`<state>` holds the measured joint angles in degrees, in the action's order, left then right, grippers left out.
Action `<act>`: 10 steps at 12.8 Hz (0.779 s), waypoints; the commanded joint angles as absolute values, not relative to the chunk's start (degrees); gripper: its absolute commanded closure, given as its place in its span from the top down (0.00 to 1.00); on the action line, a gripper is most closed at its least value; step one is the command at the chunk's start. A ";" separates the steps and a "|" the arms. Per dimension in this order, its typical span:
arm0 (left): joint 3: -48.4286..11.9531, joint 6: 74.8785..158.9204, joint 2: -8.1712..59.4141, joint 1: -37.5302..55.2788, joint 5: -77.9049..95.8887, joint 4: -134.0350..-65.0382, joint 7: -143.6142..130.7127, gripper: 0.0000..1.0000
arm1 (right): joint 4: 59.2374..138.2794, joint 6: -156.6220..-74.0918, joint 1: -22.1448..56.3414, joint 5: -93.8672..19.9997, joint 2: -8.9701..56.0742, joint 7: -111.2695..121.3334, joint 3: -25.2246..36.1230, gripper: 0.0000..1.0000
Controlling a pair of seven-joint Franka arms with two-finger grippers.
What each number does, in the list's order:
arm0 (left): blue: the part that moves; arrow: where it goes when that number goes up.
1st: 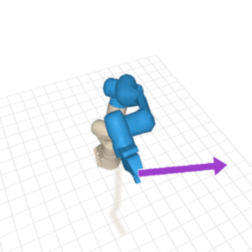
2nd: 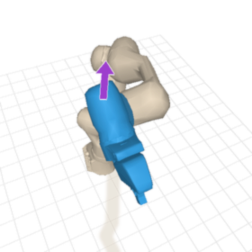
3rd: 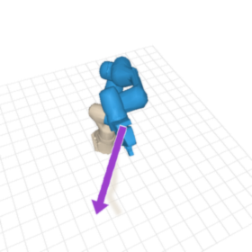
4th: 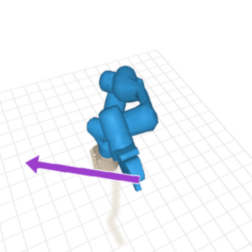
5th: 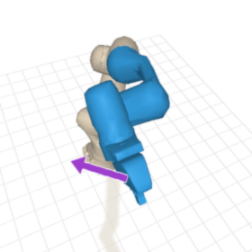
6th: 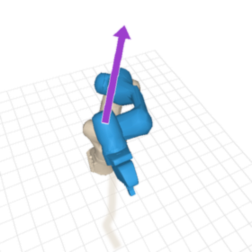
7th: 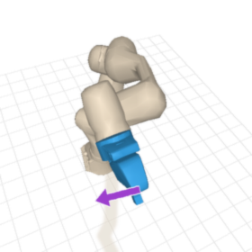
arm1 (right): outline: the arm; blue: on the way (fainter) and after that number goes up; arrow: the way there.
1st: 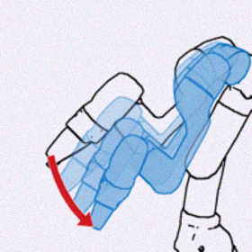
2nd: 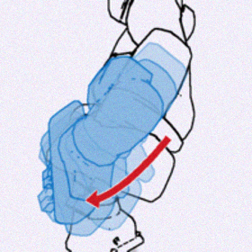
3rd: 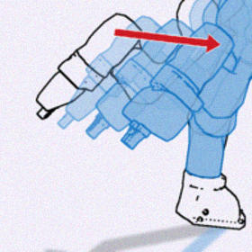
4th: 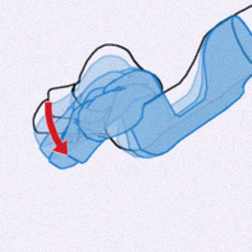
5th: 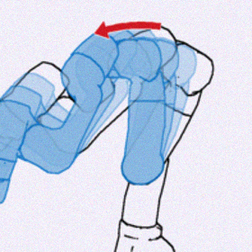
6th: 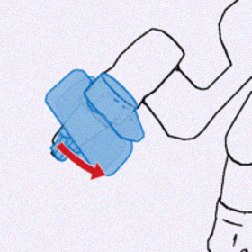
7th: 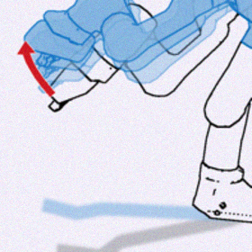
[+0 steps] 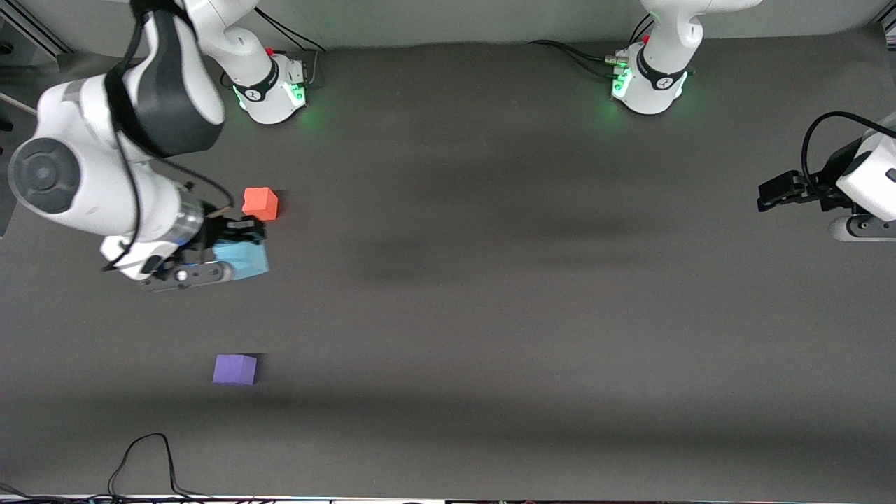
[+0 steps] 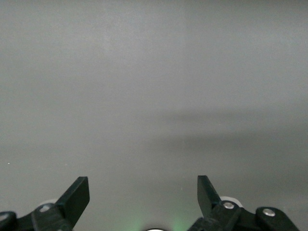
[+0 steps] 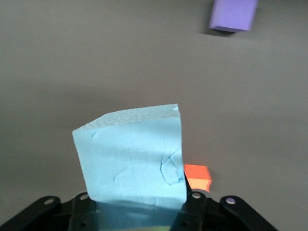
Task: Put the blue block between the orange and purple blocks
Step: 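Carry the blue cube with the right gripper past the orange cube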
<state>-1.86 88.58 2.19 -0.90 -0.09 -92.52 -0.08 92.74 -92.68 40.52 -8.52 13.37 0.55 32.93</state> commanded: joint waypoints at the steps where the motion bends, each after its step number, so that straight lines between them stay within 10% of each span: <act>1: -2.20 88.59 1.23 -1.41 -0.62 -92.72 2.19 1.00 | 103.24 -99.38 41.57 -6.33 7.74 8.93 37.86 0.36; 10: -2.29 88.95 1.32 -1.32 -0.79 -92.81 2.11 1.00 | 128.66 -133.57 41.66 -7.38 9.92 13.18 40.78 0.37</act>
<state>-1.87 88.67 2.18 -0.92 -0.13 -92.49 1.21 126.51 -129.48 41.22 -7.36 8.82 12.68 40.63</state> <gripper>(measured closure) 0.000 0.467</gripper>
